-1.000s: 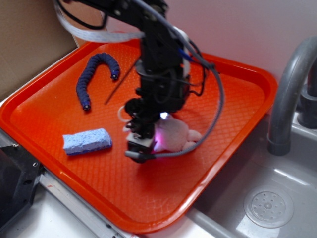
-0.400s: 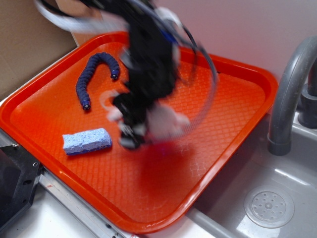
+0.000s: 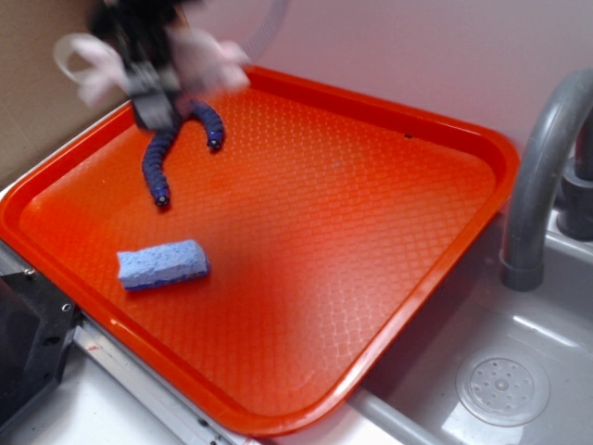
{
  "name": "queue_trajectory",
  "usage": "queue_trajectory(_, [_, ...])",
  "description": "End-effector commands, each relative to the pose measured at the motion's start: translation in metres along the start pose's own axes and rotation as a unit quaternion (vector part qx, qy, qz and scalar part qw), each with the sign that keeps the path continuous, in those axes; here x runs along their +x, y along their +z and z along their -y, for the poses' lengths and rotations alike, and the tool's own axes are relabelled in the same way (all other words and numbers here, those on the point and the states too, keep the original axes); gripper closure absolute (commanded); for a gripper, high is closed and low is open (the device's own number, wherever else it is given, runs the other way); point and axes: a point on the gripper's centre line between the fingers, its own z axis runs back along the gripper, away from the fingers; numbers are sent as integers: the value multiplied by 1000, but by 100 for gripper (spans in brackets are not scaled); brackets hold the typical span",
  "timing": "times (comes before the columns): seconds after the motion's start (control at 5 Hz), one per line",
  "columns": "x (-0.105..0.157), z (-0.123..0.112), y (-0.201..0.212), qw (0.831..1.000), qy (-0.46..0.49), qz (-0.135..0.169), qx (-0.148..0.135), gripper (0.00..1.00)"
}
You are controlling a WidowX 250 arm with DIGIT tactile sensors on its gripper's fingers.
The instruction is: Grab the pink bunny.
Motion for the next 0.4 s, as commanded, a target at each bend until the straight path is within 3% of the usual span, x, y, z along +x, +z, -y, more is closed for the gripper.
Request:
queue_trajectory(0.0, [-32,-7,38,985,169,43,1,100])
queue_trajectory(0.2, [-29,-8,34,983,169,63,-11,100])
